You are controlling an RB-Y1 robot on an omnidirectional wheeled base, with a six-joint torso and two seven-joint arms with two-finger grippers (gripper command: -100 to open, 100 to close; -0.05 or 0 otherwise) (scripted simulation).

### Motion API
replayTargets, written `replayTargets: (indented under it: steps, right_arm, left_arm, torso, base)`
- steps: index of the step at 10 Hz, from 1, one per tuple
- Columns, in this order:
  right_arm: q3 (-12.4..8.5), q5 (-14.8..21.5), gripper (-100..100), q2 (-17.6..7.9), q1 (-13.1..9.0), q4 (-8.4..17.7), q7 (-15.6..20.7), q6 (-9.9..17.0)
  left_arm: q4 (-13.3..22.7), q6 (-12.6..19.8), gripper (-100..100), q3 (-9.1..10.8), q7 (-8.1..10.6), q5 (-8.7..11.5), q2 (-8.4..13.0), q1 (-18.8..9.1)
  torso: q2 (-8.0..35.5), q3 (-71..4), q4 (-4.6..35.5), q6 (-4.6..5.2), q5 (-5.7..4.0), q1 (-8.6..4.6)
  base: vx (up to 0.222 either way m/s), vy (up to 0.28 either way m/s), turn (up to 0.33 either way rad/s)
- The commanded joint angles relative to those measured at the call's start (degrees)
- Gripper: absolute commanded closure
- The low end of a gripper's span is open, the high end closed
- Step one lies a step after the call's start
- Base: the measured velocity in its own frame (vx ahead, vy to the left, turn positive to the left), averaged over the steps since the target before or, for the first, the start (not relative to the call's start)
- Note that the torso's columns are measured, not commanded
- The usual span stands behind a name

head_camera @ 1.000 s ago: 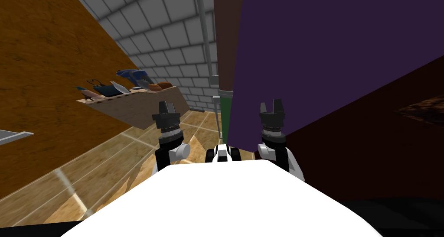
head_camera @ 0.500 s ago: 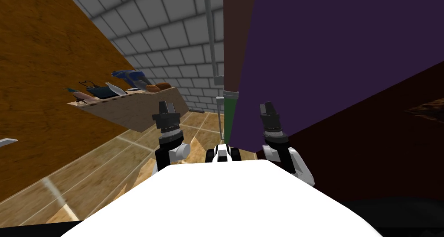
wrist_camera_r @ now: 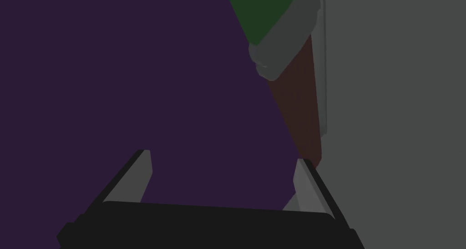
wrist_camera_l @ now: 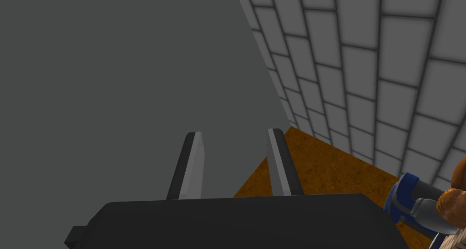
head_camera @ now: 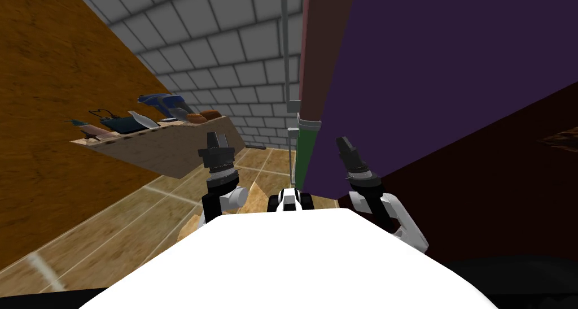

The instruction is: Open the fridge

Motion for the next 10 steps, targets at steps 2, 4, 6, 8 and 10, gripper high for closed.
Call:
replayTargets:
  steps: [2, 4, 6, 8, 10]
  right_arm:
    - [-2.10, 5.17, -100, -2.01, 0.83, -0.22, 5.24, 1.42]
    - [-3.03, 7.52, -100, -2.75, 1.19, -0.32, 7.36, 1.98]
    - [-4.90, 11.28, -100, -4.27, 1.92, -0.41, 11.09, 3.15]
    - [-5.86, 13.71, -100, -5.06, 2.27, -0.40, 13.39, 3.77]
    - [-6.81, 15.81, -100, -5.88, 2.61, -0.33, 15.44, 4.40]
  left_arm:
    - [0.00, 0.00, 0, 0.01, 0.00, 0.00, 0.01, 0.00]
    - [0.00, 0.00, 0, 0.00, 0.00, 0.00, 0.00, 0.00]
    - [0.00, 0.00, 0, 0.01, 0.00, 0.00, 0.01, 0.00]
    - [0.00, 0.00, 0, 0.00, 0.00, 0.00, 0.01, -0.01]
    - [0.00, 0.00, 0, 0.00, 0.00, 0.00, 0.00, 0.00]
  torso:
    - [-0.23, -0.16, -0.09, -0.20, 0.00, 0.00]
    - [-0.45, -0.30, -0.21, -0.29, 0.09, 0.41]
    - [-0.50, -0.34, -0.21, -0.39, 0.06, 0.23]
    - [-0.51, -0.33, -0.23, -0.42, 0.06, 0.30]
    - [-0.57, -0.37, -0.25, -0.41, 0.09, 0.44]
  base:
    - [0.059, 0.098, -0.063]
    - [0.051, 0.140, -0.064]
    - [0.033, 0.101, -0.068]
    - [0.032, 0.114, -0.044]
    - [0.044, 0.142, -0.069]
